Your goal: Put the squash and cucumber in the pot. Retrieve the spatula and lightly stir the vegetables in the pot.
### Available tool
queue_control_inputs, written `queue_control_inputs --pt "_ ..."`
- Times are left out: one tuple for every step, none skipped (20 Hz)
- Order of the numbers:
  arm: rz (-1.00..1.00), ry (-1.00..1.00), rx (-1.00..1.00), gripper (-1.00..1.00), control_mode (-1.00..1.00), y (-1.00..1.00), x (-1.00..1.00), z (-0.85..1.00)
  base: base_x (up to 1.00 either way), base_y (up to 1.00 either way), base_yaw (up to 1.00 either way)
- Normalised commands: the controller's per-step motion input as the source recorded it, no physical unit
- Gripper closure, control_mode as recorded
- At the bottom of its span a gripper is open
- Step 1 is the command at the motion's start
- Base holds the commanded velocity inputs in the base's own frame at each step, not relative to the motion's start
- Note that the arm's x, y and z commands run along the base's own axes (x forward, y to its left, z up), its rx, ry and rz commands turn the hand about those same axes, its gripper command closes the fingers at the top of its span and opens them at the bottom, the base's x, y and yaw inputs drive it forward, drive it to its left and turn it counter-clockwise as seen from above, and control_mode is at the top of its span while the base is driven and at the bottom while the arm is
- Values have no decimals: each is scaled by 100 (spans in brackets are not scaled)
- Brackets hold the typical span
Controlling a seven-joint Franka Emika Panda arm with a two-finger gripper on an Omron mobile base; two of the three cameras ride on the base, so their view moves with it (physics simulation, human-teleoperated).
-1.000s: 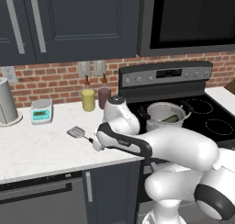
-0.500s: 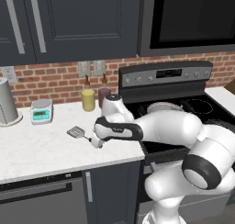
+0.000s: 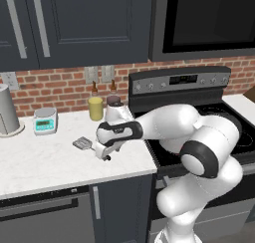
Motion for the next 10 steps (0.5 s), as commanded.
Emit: queue_control_inputs --pt "0 0 0 -100 -100 6 11 -31 0 0 0" --pt "0 0 0 -100 -100 8 10 -31 0 0 0" --pt "0 0 0 -100 -100 7 19 -37 0 0 0" --pt "0 0 0 -100 -100 0 12 -32 0 0 0" --pt "0 0 0 -100 -100 0 2 -39 0 0 0" --pt "0 0 0 -100 -100 0 13 -45 0 0 0" --pt "0 0 0 -100 -100 0 13 -43 0 0 0" --pt "0 -2 0 -100 -100 0 10 -35 0 0 0" --pt "0 0 0 -100 -100 0 24 -39 0 0 0" --pt "0 0 0 -100 -100 0 33 -41 0 0 0"
